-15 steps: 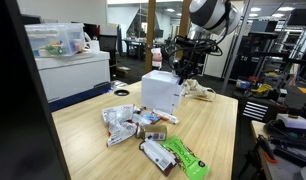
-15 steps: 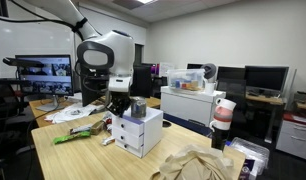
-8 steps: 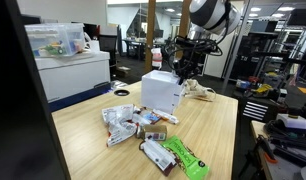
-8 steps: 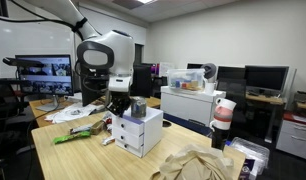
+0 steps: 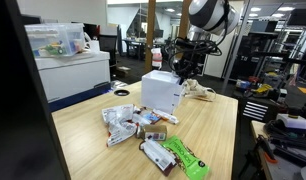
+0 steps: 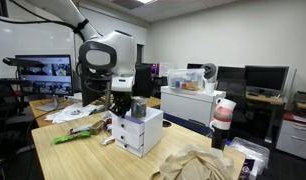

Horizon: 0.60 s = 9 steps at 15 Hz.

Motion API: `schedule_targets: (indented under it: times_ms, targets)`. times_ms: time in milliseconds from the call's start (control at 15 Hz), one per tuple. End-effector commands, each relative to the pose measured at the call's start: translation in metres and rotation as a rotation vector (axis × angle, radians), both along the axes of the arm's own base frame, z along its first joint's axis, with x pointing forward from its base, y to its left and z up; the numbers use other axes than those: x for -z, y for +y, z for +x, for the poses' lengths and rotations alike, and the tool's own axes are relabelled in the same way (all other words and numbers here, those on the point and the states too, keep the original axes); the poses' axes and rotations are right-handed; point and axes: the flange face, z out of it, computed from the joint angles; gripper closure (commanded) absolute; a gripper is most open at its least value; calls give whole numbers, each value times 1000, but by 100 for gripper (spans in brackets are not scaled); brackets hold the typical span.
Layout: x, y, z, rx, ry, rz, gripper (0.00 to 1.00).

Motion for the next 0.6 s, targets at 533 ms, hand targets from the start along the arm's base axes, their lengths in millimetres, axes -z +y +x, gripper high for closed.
schedule_targets:
  times_ms: [533]
  targets:
    - [4,-21,-20,-229,28,46,100]
